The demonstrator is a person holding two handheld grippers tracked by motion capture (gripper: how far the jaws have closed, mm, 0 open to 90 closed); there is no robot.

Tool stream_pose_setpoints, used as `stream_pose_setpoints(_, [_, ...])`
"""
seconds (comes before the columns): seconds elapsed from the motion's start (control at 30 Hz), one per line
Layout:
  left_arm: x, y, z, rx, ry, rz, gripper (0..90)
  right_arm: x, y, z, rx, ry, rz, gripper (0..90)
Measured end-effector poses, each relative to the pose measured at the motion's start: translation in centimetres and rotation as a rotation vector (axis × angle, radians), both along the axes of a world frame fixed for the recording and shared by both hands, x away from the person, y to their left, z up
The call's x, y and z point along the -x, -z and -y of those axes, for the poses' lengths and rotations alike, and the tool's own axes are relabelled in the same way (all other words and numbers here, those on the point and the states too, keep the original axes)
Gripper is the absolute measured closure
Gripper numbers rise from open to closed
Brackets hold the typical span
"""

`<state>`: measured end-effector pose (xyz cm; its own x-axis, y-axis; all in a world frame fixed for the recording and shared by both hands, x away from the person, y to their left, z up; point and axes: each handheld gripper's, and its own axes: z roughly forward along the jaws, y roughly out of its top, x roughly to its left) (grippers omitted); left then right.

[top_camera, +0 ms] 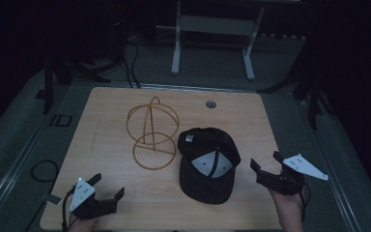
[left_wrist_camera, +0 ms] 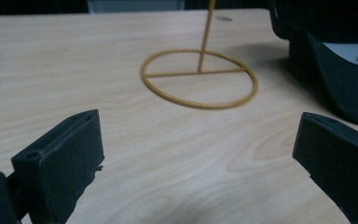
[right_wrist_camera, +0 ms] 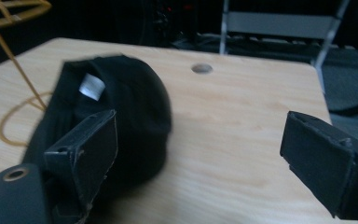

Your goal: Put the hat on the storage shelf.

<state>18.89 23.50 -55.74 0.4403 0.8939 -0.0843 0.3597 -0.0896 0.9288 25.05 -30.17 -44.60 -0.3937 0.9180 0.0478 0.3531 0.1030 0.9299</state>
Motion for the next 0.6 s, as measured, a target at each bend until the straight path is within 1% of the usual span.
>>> stream_pose_setpoints(0.03, [0.0, 0.0, 0.0, 0.0, 0.0, 0.0, 2.1, 0.0, 0.0, 0.0, 0.0, 0.0, 0.0, 10.8])
stream_pose_setpoints(0.07, [0.1, -0.2, 0.2, -0.003, 0.01, -0.005, 2.1, -0.3, -0.5, -0.8, 0.009, -0.037, 0.0, 10.8])
stream_pose_setpoints(0.1, [0.2, -0.2, 0.3, -0.003, 0.008, -0.002, 2.1, -0.5, -0.6, -1.2, 0.012, -0.042, 0.005, 10.8])
stream_pose_setpoints(0.13, [0.2, -0.3, 0.4, -0.001, 0.012, 0.001, 2.1, -0.7, -0.9, -1.7, 0.009, -0.06, 0.006, 10.8])
stream_pose_setpoints(0.17, [0.2, -0.3, 0.4, -0.001, 0.012, 0.001, 2.1, -0.7, -0.9, -1.7, 0.009, -0.06, 0.006, 10.8])
stream_pose_setpoints(0.2, [0.3, -0.4, 0.5, -0.007, 0.01, 0.004, 2.1, -1.3, -1.2, -2.7, 0.007, -0.09, 0.002, 11.2])
stream_pose_setpoints(0.23, [0.3, -0.4, 0.5, -0.007, 0.01, 0.004, 2.1, -1.3, -1.2, -2.7, 0.007, -0.09, 0.002, 11.2])
stream_pose_setpoints(0.27, [0.3, -0.4, 0.5, -0.005, 0.011, 0.002, 2.1, -1.8, -1.3, -3.4, 0.001, -0.111, -0.007, 13.6])
stream_pose_setpoints(0.3, [0.3, -0.4, 0.5, -0.005, 0.011, 0.002, 2.1, -2.1, -1.3, -3.9, 0.001, -0.128, -0.015, 13.9])
stream_pose_setpoints(0.37, [0.3, -0.4, 0.5, -0.001, 0.009, 0.005, 2.1, -2.7, -1.1, -4.9, 0.041, -0.125, -0.022, 15.7])
stream_pose_setpoints(0.43, [0.3, -0.4, 0.5, -0.005, 0.005, 0.007, 2.1, -3.6, -0.6, -5.7, 0.061, -0.13, -0.046, 19.6])
stream_pose_setpoints(0.5, [0.3, -0.5, 0.4, -0.005, 0.001, 0.01, 2.1, -4.2, -0.1, -6.4, 0.081, -0.119, -0.058, 22.3])
stream_pose_setpoints(0.53, [0.3, -0.5, 0.4, 0.002, 0.006, 0.01, 2.1, -4.7, 0.3, -6.8, 0.09, -0.104, -0.072, 23.1])
stream_pose_setpoints(0.6, [0.4, -0.5, 0.3, -0.001, 0.0, 0.013, 2.1, -5.3, 1.0, -7.4, 0.112, -0.088, -0.093, 28.2])
